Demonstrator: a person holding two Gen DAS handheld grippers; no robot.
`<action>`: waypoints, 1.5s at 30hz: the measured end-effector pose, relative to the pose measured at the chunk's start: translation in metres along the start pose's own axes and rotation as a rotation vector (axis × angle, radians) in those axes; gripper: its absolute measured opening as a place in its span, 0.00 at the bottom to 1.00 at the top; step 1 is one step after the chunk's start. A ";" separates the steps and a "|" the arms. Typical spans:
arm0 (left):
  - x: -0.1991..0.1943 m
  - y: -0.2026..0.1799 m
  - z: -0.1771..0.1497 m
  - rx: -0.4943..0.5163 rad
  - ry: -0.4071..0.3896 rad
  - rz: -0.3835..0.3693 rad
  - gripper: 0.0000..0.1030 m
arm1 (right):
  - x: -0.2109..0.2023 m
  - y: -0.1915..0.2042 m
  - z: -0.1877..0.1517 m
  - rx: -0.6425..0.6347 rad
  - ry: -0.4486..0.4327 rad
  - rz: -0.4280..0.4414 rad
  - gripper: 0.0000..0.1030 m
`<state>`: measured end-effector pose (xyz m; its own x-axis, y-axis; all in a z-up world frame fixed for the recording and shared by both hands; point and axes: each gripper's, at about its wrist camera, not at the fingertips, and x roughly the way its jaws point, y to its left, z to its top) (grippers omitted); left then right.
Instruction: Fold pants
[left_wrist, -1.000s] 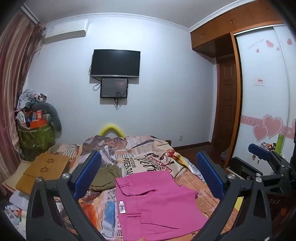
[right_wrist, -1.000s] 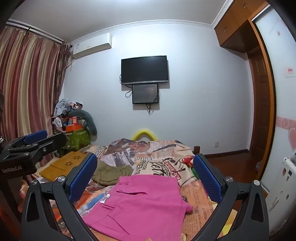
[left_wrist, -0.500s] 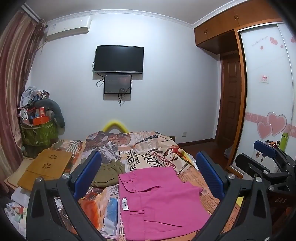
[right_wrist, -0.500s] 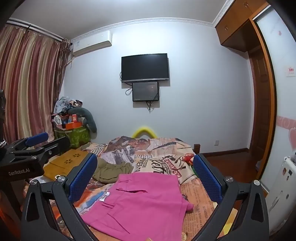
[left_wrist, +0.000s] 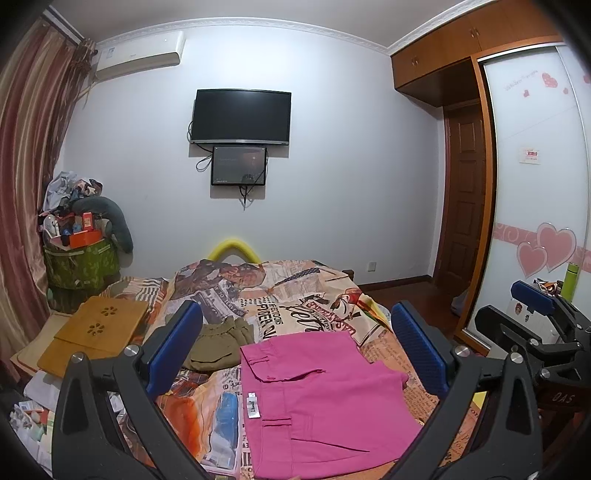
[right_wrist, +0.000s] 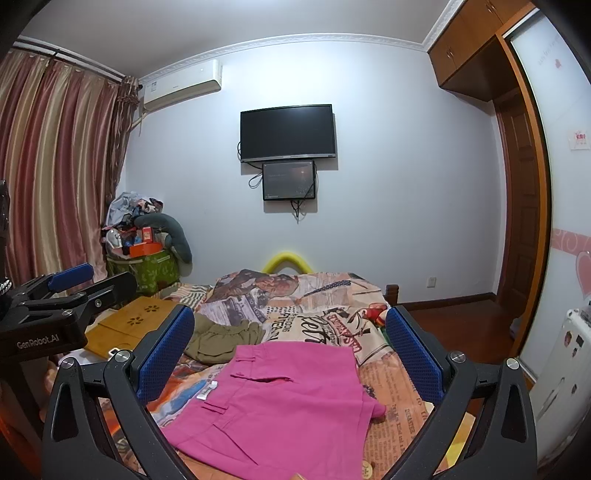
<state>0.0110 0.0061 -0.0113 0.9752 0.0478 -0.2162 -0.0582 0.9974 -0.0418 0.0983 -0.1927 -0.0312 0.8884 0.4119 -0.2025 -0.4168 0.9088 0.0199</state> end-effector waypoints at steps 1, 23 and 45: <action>0.000 0.000 0.000 0.000 0.000 0.000 1.00 | 0.001 0.000 0.000 0.002 0.001 -0.001 1.00; 0.001 0.000 -0.003 0.004 0.000 0.004 1.00 | -0.001 -0.002 -0.001 0.010 -0.004 -0.001 1.00; 0.002 0.002 -0.004 -0.003 0.003 0.008 1.00 | -0.002 -0.002 -0.001 0.011 -0.002 0.000 1.00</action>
<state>0.0118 0.0080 -0.0159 0.9739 0.0552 -0.2200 -0.0663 0.9969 -0.0434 0.0974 -0.1954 -0.0319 0.8887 0.4124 -0.2002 -0.4151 0.9093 0.0304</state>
